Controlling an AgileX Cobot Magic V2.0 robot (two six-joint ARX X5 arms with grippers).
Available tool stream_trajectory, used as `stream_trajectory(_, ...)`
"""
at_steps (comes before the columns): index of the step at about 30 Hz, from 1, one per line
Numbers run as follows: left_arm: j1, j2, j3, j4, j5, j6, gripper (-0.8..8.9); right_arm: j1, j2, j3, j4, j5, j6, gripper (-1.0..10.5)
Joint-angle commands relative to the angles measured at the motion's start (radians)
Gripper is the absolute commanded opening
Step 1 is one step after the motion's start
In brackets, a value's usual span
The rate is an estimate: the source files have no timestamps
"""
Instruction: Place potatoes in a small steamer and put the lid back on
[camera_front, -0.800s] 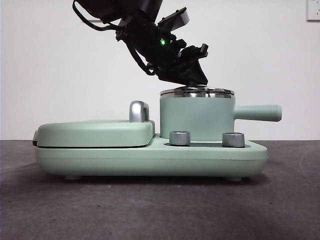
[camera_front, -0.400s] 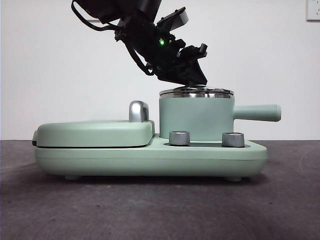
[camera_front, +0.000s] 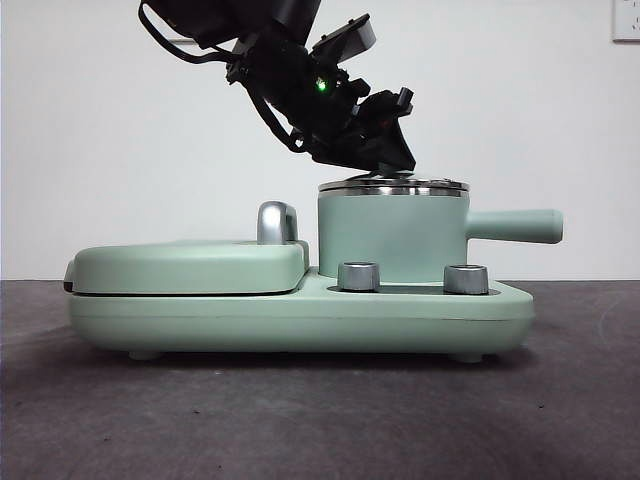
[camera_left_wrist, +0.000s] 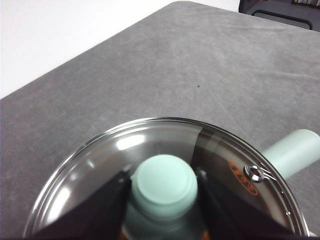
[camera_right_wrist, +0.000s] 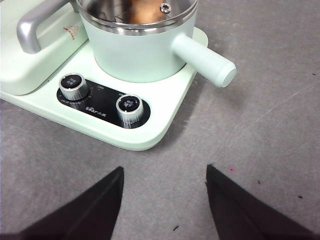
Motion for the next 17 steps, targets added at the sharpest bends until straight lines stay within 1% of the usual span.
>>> stream_trajectory(1, -0.003, 0.002, 0.001, -0.016, 0.003, -0.012, 3.47, 0.005, 0.004, 0.005, 0.010, 0.000, 0.006, 2.5)
stream_trajectory(5, -0.002, -0.039, 0.002, -0.040, 0.002, -0.013, 3.52, 0.005, 0.003, 0.005, 0.010, 0.000, 0.006, 2.5)
stream_trajectory(8, 0.006, -0.100, 0.002, -0.094, 0.002, -0.016, 3.50, 0.005, 0.004, 0.005, 0.010, -0.001, 0.007, 2.5)
stream_trajectory(10, 0.017, -0.155, 0.002, -0.162, 0.002, -0.040, 3.44, 0.005, 0.003, 0.005, 0.010, -0.002, 0.006, 2.5)
stream_trajectory(13, 0.038, -0.238, 0.002, -0.284, 0.007, -0.098, 3.44, 0.005, 0.003, 0.005, 0.010, -0.004, 0.006, 2.6)
stream_trajectory(15, 0.058, -0.294, 0.001, -0.373, 0.038, -0.125, 3.43, 0.005, 0.004, 0.005, 0.012, -0.014, 0.006, 2.6)
stream_trajectory(17, 0.075, -0.335, 0.000, -0.440, 0.062, -0.131, 3.42, 0.005, 0.004, 0.005, 0.026, -0.037, 0.004, 2.8)
